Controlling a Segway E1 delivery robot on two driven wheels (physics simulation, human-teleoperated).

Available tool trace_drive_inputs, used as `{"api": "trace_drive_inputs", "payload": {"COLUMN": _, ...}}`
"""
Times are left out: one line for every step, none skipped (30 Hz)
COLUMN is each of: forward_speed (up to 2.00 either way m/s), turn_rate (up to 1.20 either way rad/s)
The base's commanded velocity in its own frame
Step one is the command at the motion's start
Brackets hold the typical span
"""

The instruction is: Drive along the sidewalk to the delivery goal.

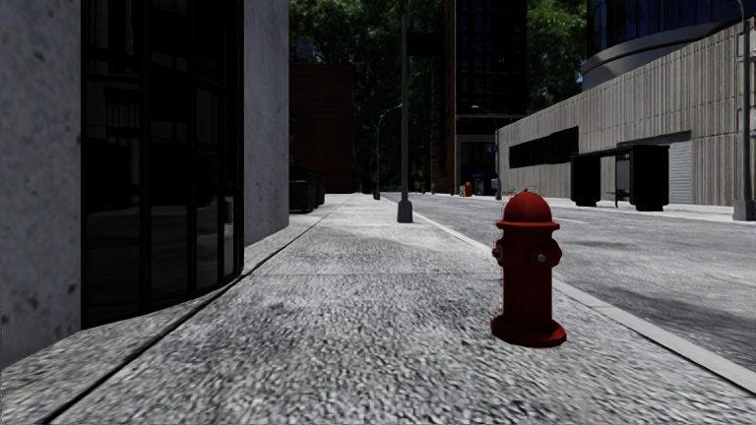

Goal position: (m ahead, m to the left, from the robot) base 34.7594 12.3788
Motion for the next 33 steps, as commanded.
{"api": "trace_drive_inputs", "payload": {"forward_speed": 1.94, "turn_rate": 0.15}}
{"api": "trace_drive_inputs", "payload": {"forward_speed": 1.94, "turn_rate": 0.36}}
{"api": "trace_drive_inputs", "payload": {"forward_speed": 1.94, "turn_rate": 0.36}}
{"api": "trace_drive_inputs", "payload": {"forward_speed": 1.94, "turn_rate": 0.53}}
{"api": "trace_drive_inputs", "payload": {"forward_speed": 1.94, "turn_rate": 0.63}}
{"api": "trace_drive_inputs", "payload": {"forward_speed": 1.94, "turn_rate": 0.71}}
{"api": "trace_drive_inputs", "payload": {"forward_speed": 1.94, "turn_rate": 0.71}}
{"api": "trace_drive_inputs", "payload": {"forward_speed": 1.94, "turn_rate": 0.73}}
{"api": "trace_drive_inputs", "payload": {"forward_speed": 1.94, "turn_rate": 0.73}}
{"api": "trace_drive_inputs", "payload": {"forward_speed": 1.94, "turn_rate": 0.73}}
{"api": "trace_drive_inputs", "payload": {"forward_speed": 1.94, "turn_rate": 0.18}}
{"api": "trace_drive_inputs", "payload": {"forward_speed": 1.94, "turn_rate": 0.02}}
{"api": "trace_drive_inputs", "payload": {"forward_speed": 1.94, "turn_rate": 0.00}}
{"api": "trace_drive_inputs", "payload": {"forward_speed": 1.94, "turn_rate": 0.00}}
{"api": "trace_drive_inputs", "payload": {"forward_speed": 1.94, "turn_rate": 0.00}}
{"api": "trace_drive_inputs", "payload": {"forward_speed": 1.94, "turn_rate": 0.00}}
{"api": "trace_drive_inputs", "payload": {"forward_speed": 1.94, "turn_rate": 0.00}}
{"api": "trace_drive_inputs", "payload": {"forward_speed": 1.94, "turn_rate": 0.00}}
{"api": "trace_drive_inputs", "payload": {"forward_speed": 1.94, "turn_rate": 0.00}}
{"api": "trace_drive_inputs", "payload": {"forward_speed": 1.94, "turn_rate": 0.00}}
{"api": "trace_drive_inputs", "payload": {"forward_speed": 1.94, "turn_rate": 0.00}}
{"api": "trace_drive_inputs", "payload": {"forward_speed": 1.94, "turn_rate": 0.00}}
{"api": "trace_drive_inputs", "payload": {"forward_speed": 1.94, "turn_rate": 0.00}}
{"api": "trace_drive_inputs", "payload": {"forward_speed": 2.00, "turn_rate": 0.00}}
{"api": "trace_drive_inputs", "payload": {"forward_speed": 2.00, "turn_rate": 0.00}}
{"api": "trace_drive_inputs", "payload": {"forward_speed": 2.00, "turn_rate": 0.00}}
{"api": "trace_drive_inputs", "payload": {"forward_speed": 2.00, "turn_rate": 0.00}}
{"api": "trace_drive_inputs", "payload": {"forward_speed": 2.00, "turn_rate": 0.00}}
{"api": "trace_drive_inputs", "payload": {"forward_speed": 2.00, "turn_rate": 0.00}}
{"api": "trace_drive_inputs", "payload": {"forward_speed": 2.00, "turn_rate": 0.00}}
{"api": "trace_drive_inputs", "payload": {"forward_speed": 2.00, "turn_rate": 0.00}}
{"api": "trace_drive_inputs", "payload": {"forward_speed": 2.00, "turn_rate": 0.00}}
{"api": "trace_drive_inputs", "payload": {"forward_speed": 2.00, "turn_rate": 0.00}}
